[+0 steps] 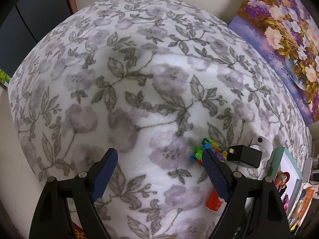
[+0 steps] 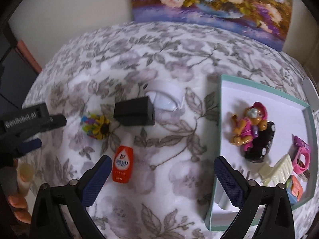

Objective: Organize rigid objects
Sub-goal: 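Move the left tool to the multicolour block toy while the right tool approaches the red bottle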

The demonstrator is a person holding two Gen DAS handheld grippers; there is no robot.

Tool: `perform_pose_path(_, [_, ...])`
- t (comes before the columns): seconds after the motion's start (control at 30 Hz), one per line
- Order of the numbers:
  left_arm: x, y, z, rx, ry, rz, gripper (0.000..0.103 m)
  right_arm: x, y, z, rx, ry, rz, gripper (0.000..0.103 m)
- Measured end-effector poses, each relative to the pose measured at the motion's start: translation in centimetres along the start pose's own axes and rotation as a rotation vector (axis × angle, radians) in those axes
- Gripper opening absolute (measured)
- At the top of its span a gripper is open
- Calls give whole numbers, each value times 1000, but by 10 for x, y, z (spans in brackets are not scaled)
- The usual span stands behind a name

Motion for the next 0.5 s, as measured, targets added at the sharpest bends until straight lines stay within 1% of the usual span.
perform_pose_path(0.07, [-1, 0, 0, 0, 3, -8, 87, -3, 3, 6, -20, 4, -23, 103])
perform_pose_path(0.23, [-1, 0, 1, -7, 6, -9, 87, -15, 9, 16, -55, -28, -59, 103])
perform_pose_path(0.5, [1, 2, 0, -6, 6, -6, 87, -30, 18, 37, -90, 12, -136, 103])
Point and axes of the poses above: each gripper's, at about its wrist camera, not at the fingertips, and z roughly the way its jaws point, x to its right, y to its underside, the point moved 5 cm from there along z, roughly the way its jaws point, and after that the axes turned 9 degrees about -z, right-handed, at the moved point
